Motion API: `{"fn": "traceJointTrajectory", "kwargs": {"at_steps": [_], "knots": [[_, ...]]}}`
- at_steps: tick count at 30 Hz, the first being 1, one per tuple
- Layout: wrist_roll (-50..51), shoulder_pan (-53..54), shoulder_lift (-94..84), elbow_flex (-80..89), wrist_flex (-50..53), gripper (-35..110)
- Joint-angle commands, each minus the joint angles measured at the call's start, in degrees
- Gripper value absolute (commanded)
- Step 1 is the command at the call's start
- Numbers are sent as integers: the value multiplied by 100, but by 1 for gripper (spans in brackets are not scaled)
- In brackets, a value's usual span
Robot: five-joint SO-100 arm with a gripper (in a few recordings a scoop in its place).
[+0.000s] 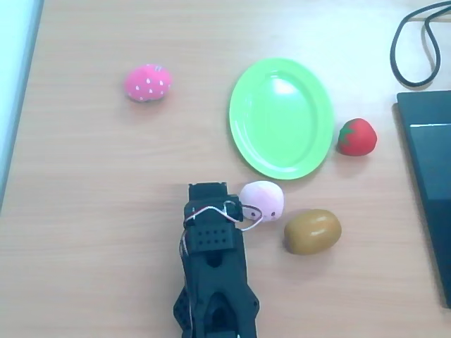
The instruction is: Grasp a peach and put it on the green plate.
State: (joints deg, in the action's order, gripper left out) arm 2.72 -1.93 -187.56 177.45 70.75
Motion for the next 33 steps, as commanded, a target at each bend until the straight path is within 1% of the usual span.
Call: {"fn": "traceJointTrajectory", "kwargs": {"at_steps": [1, 7, 13, 17, 22, 27, 31, 33], "knots": [[-114, -246, -123, 18, 35, -8], [88, -272, 70, -360, -97, -8], [290, -334, 501, -1090, -114, -8], [316, -316, 1011, -1740, -114, -8], [316, -229, 2057, -2751, -88, -8], [422, -9, 2962, -3691, 527, -8], [272, 396, 3393, -4034, 949, -8], [149, 659, 3524, -4034, 940, -8]]}}
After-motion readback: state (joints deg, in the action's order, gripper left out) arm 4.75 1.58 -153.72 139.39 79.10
